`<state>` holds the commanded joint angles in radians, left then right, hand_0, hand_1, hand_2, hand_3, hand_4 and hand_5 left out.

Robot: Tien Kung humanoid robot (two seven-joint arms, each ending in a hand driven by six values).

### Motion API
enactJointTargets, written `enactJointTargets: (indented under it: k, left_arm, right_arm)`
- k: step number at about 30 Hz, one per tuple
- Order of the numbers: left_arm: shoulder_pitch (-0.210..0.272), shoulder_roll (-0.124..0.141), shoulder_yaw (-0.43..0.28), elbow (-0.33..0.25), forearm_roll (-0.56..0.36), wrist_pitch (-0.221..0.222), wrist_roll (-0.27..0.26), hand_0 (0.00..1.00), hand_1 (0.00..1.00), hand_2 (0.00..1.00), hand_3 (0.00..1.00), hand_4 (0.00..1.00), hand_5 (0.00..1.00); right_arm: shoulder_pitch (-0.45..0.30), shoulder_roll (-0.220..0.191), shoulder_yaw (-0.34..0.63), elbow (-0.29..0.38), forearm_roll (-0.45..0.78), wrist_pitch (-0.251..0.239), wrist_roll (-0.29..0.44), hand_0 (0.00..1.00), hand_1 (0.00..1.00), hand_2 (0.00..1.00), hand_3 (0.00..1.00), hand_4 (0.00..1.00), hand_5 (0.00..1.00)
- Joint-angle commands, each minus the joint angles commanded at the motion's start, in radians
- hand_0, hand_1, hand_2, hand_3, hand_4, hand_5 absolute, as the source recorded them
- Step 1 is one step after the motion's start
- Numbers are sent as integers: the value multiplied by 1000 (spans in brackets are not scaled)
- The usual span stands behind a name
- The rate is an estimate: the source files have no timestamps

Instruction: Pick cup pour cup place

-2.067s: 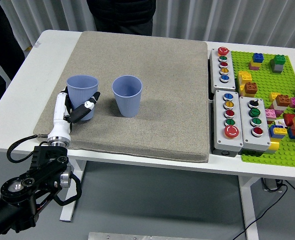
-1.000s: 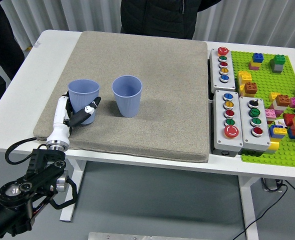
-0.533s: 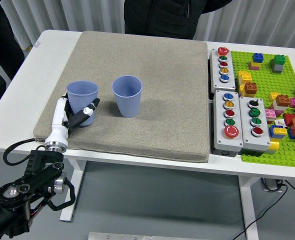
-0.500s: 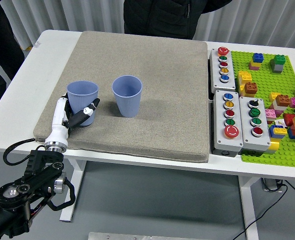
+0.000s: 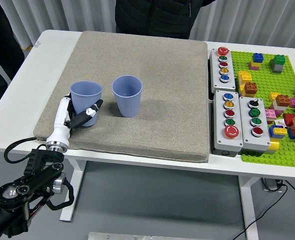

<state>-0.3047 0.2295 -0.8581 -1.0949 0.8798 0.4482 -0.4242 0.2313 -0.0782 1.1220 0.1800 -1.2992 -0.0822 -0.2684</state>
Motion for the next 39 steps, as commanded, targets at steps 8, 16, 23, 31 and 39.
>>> enactJointTargets:
  k: [8, 16, 23, 31, 39]
  left_arm:
    - [1, 0, -4, -2, -4, -3, -2, 650, 635, 641, 787, 813, 243]
    - [8, 2, -8, -5, -1, -7, -1, 652, 636, 645, 793, 794, 212]
    - [9, 2, -9, -7, 1, -10, 0, 657, 640, 648, 794, 784, 203]
    - [12, 4, -17, -13, 9, -15, 2, 680, 661, 714, 805, 797, 211]
    - [9, 4, -22, -15, 18, -20, 4, 715, 704, 756, 814, 782, 184]
  right_arm:
    - [-1, 0, 0, 0, -1, 1, 0, 675, 636, 568, 574, 2, 160]
    - [-4, 1, 5, 0, -9, 2, -1, 675, 635, 568, 574, 2, 160]
    - [-5, 1, 4, 0, -8, 2, -1, 674, 636, 568, 574, 2, 159]
    - [-5, 1, 4, 0, -8, 2, -1, 675, 636, 568, 574, 2, 159]
    - [-2, 1, 3, 0, -5, 1, -1, 675, 636, 568, 573, 2, 160]
